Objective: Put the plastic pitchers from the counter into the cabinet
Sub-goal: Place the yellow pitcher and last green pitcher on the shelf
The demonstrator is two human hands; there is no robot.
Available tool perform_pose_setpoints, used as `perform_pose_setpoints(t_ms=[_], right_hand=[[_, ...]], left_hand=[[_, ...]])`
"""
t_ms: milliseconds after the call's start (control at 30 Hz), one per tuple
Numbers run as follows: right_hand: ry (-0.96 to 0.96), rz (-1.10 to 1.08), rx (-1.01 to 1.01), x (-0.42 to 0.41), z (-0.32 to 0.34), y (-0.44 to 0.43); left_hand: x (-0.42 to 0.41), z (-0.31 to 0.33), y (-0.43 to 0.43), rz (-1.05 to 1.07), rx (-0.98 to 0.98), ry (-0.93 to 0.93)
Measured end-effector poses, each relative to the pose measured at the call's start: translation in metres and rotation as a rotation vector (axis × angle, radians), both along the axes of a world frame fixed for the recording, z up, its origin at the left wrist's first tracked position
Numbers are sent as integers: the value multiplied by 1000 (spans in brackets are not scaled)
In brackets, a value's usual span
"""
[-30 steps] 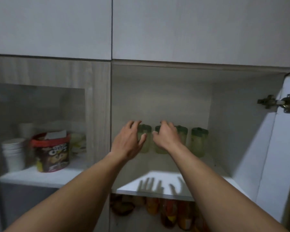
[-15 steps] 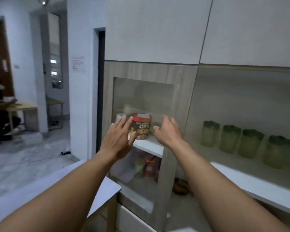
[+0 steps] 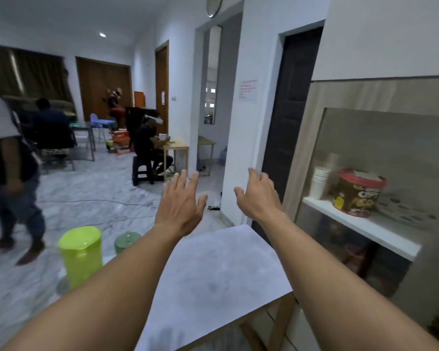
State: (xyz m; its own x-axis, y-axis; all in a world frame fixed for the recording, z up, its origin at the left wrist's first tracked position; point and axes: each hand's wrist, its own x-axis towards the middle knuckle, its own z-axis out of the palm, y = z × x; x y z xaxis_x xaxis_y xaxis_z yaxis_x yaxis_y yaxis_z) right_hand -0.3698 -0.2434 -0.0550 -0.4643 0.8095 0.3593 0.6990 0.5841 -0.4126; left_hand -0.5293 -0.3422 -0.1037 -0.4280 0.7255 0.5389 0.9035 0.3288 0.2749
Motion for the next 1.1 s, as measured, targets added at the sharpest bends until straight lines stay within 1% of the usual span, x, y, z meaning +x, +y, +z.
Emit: perform_pose_setpoints(t_ms=[167,333,433,567,733,867,1000,1067,1100], right_hand=[[6,122,-54,-102,-36,-32],[-21,227,-114,-186,-87,-62],[-41,296,-180,-231,-119,-74],[-65,348,-264,-279,-167,-75],[-91,378,-391,-321,-230,-72],[-90,359,-529,-349,-274,-59],[-20,228,-696,-370,-315,-46],[11,154,-766,-379,-329,-43],[14,130,-802,-385,-336,-41]], left_hand=[[-84,-41,-56,147,-38,-38],[-138,-90,-100,288,-18,-206],[-167,-114,-112,377,-5,-266],[-199,-152,-119,521,26,-438],[-230,-200,-113,628,66,-650],[-255,-229,-98,723,174,-820],[-284,-262,-85,815,279,-1093],[-295,-274,-80,812,289,-1176],[-300,-279,-77,803,296,-1185]])
